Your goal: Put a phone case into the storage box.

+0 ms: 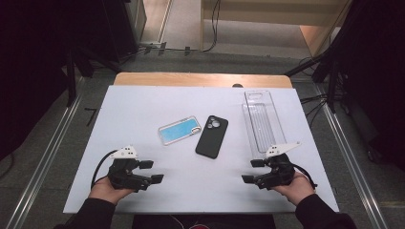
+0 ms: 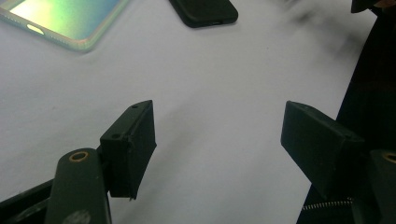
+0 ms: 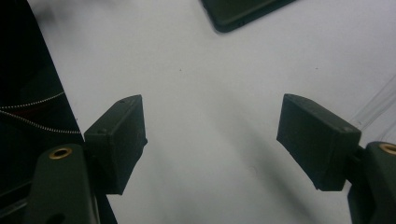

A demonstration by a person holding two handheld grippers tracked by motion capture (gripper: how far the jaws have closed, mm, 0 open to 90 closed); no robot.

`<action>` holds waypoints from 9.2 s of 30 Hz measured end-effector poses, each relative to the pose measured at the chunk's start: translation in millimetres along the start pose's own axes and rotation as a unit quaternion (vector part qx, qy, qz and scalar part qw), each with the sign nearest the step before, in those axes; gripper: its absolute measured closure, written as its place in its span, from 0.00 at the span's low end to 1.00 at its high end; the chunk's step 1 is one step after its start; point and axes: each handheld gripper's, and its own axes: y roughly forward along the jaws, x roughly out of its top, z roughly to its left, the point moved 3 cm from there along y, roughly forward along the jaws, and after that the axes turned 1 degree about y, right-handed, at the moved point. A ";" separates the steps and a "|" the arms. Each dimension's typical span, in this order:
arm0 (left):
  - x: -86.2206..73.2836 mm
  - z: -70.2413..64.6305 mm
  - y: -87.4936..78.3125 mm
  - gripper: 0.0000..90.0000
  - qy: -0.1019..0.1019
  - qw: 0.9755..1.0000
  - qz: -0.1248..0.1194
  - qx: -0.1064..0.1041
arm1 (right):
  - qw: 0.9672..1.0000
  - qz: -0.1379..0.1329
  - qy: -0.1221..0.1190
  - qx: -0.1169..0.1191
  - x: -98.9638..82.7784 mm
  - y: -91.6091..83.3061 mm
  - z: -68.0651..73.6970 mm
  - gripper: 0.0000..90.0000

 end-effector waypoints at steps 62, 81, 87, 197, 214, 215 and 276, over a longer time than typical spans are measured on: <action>10.8 5.0 -5.5 0.30 -0.018 0.999 -0.022 0.029 | 1.000 0.019 -0.001 -0.009 -4.4 -1.5 -0.6 0.24; 46.6 15.1 6.0 0.25 0.002 1.000 -0.003 0.025 | 1.000 0.023 -0.002 -0.004 -4.7 -1.1 0.4 0.24; 58.5 20.9 10.2 0.25 -0.005 0.999 -0.022 0.027 | 1.000 0.024 -0.008 0.008 -4.6 -0.1 3.1 0.24; 107.0 114.8 123.6 0.06 0.130 0.990 0.046 0.006 | 0.999 0.038 -0.006 -0.001 -7.1 1.9 1.5 0.24; 98.0 106.7 131.9 0.04 0.188 0.980 0.054 0.045 | 0.999 0.040 0.000 -0.002 -8.3 1.3 0.6 0.24; 97.8 106.3 132.1 0.04 0.192 0.979 0.056 0.049 | 0.999 0.040 0.001 -0.003 -8.3 1.2 0.9 0.24; 118.5 95.4 101.6 0.19 0.115 0.992 0.016 0.055 | 0.999 0.039 -0.012 0.000 -8.0 1.3 3.2 0.24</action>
